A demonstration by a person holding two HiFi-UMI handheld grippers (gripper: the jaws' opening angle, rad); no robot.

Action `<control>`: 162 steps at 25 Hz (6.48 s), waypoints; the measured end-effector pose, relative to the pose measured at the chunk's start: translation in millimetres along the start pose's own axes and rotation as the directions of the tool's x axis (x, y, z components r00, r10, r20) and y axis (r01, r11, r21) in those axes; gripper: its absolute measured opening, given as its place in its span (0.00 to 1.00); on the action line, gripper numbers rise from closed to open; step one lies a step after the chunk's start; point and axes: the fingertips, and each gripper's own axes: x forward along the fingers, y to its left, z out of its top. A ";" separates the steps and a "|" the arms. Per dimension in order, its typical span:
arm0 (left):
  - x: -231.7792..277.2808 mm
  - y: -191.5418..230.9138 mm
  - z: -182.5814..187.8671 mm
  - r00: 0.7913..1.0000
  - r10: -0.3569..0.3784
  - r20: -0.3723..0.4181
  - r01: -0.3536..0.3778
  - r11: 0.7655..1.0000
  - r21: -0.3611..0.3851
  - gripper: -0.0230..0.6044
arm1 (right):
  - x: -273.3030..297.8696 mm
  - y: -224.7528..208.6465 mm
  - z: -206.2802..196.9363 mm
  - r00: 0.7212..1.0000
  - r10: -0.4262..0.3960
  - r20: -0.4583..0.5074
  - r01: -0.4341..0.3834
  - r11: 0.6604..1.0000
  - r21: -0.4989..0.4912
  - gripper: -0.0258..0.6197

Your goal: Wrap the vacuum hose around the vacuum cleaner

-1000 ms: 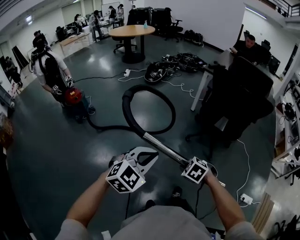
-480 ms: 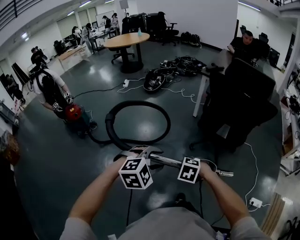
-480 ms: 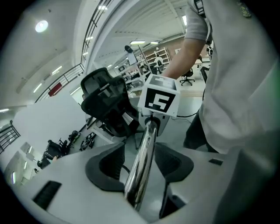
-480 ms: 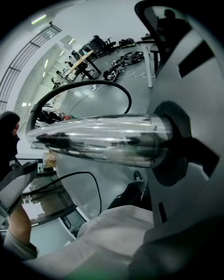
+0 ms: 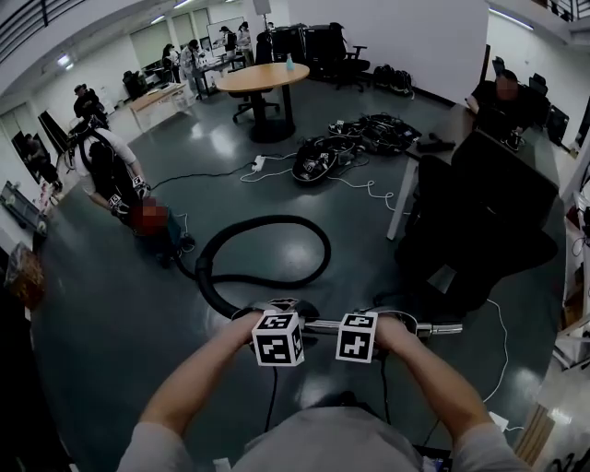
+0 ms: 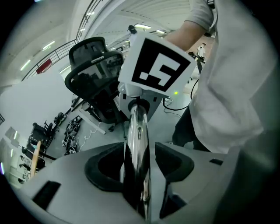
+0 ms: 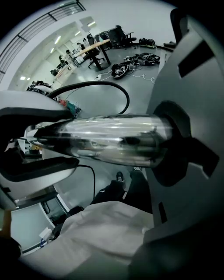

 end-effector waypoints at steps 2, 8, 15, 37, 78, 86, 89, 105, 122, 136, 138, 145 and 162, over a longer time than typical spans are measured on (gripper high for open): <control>13.8 6.7 0.4 1.000 0.003 -0.020 -0.003 1.000 -0.020 0.38 | 1.1 -8.4 -5.5 1.000 0.005 0.002 -0.005 1.000 -0.023 0.10; 40.2 26.9 -2.7 0.997 0.046 -0.062 -0.053 0.992 -0.111 0.38 | 8.3 -26.3 -21.1 0.999 0.002 -0.032 -0.005 0.995 -0.095 0.10; 56.9 28.1 -18.0 0.998 0.017 -0.068 -0.030 0.981 -0.191 0.30 | 19.8 -34.6 -20.9 0.996 0.020 -0.085 -0.034 0.986 -0.164 0.10; 12.3 66.0 -142.7 0.986 -0.167 -0.024 0.159 0.967 -0.198 0.28 | 13.6 -89.4 115.8 0.998 0.017 0.068 -0.017 1.000 0.003 0.28; -58.8 185.9 -296.3 0.884 0.246 0.397 0.275 0.413 -0.868 0.27 | -39.0 -247.2 318.3 0.435 -0.243 0.867 -0.475 0.756 0.450 0.34; -49.6 235.7 -292.8 0.861 0.325 0.391 0.278 0.344 -0.897 0.27 | -9.9 -310.7 332.0 0.360 -0.223 0.906 -0.645 0.642 0.415 0.42; -47.2 253.6 -288.6 0.859 0.340 0.383 0.272 0.331 -0.904 0.27 | -7.8 -332.8 341.8 0.309 -0.179 0.934 -0.715 0.604 0.353 0.43; -38.0 278.3 -272.1 0.902 0.363 0.233 0.125 0.295 -0.947 0.27 | -10.9 -356.5 380.1 0.033 0.078 0.996 -0.884 0.467 -0.007 0.19; -55.4 313.7 -289.0 0.913 0.386 0.135 -0.034 0.402 -0.915 0.31 | -16.1 -411.6 389.1 0.108 0.048 0.993 -0.833 0.549 0.064 0.16; -125.1 305.5 -395.2 0.886 0.453 0.101 -0.186 0.546 -0.817 0.32 | 22.0 -430.1 446.0 0.385 0.026 0.923 -0.677 0.687 0.263 0.15; -137.2 311.7 -405.5 0.873 0.482 0.073 -0.250 0.572 -0.782 0.32 | 25.0 -420.7 462.1 0.414 0.057 0.908 -0.661 0.705 0.257 0.15; -195.2 333.4 -429.0 0.772 0.635 0.006 -0.505 0.621 -0.599 0.32 | 43.8 -381.5 510.7 0.513 0.199 0.835 -0.631 0.746 0.210 0.15; -276.0 375.5 -464.4 0.623 0.746 -0.236 -0.772 0.538 -0.337 0.32 | 84.7 -347.1 558.9 0.615 0.571 0.543 -0.636 0.767 -0.085 0.15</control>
